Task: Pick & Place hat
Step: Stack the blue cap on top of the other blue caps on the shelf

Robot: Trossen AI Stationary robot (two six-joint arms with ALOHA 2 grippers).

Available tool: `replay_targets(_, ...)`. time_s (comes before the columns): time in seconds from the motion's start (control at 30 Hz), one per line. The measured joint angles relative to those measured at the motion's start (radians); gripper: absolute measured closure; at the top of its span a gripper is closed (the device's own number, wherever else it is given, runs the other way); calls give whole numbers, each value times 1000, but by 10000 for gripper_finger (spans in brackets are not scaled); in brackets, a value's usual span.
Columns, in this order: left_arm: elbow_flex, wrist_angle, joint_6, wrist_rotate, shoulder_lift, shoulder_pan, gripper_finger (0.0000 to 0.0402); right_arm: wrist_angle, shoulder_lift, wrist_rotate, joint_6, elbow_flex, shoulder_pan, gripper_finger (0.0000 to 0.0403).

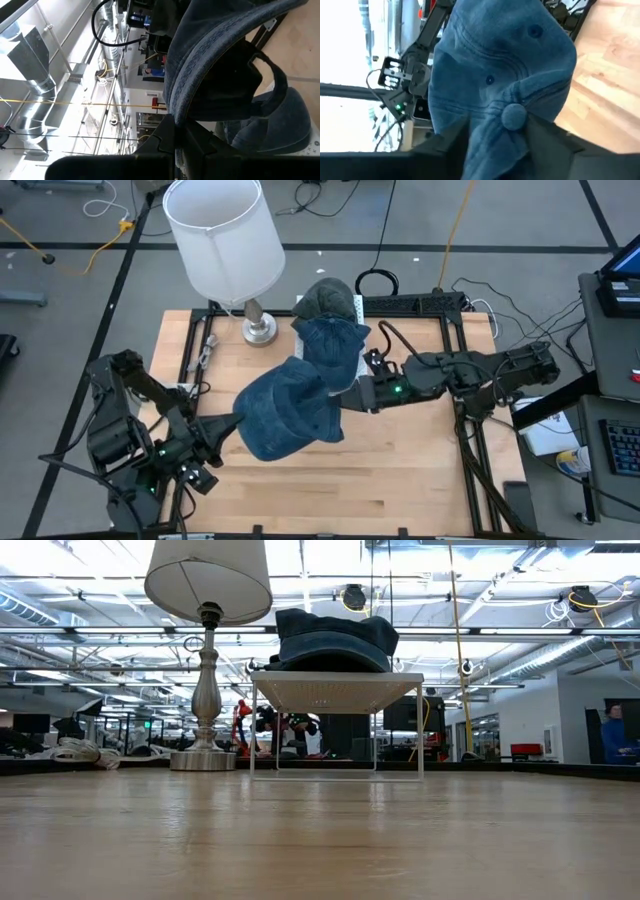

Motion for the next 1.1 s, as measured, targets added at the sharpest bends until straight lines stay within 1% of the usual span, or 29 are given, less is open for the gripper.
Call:
replay_targets(0.07, 0, 0, 0, 0, 0, 0, 392, 0, 0, -2, -34, 0, 0, 260)
replay_targets(0.2, 0, -1, 0, -1, 0, 8, 392, 0, 0, -23, -114, 0, 0, 364)
replay_targets(0.23, 0, -1, -1, 0, 0, 12, 392, 0, 0, -22, -140, 0, 0, 380)
replay_targets(0.27, 0, -2, -10, 0, 0, 16, 392, 0, 0, -22, -166, 0, 0, 386)
replay_targets(0.37, 0, -2, -97, 28, 0, 27, 381, -2, -9, -32, -238, 0, 0, 387)
replay_targets(0.47, 0, -4, -254, 70, 0, 33, 346, -3, -39, -52, -331, 0, 0, 390)
replay_targets(0.63, 0, -15, -423, 201, -2, 49, 304, -3, -116, -49, -477, 0, -2, 390)
replay_targets(0.77, 0, -16, -582, 278, -2, 61, 278, -14, -163, -53, -560, 0, -13, 390)
replay_targets(0.87, 0, -18, -731, 355, -3, 81, 260, -31, -190, -102, -626, 0, -16, 390)
replay_targets(0.97, 0, -19, -883, 436, -3, 106, 244, -38, -204, -211, -697, 0, -29, 390)
replay_targets(1.03, 0, -19, -980, 522, -3, 130, 236, -40, -206, -278, -751, 0, -36, 390)
replay_targets(1.1, 0, -21, -1060, 621, -3, 160, 229, -56, -207, -309, -812, 0, -41, 390)
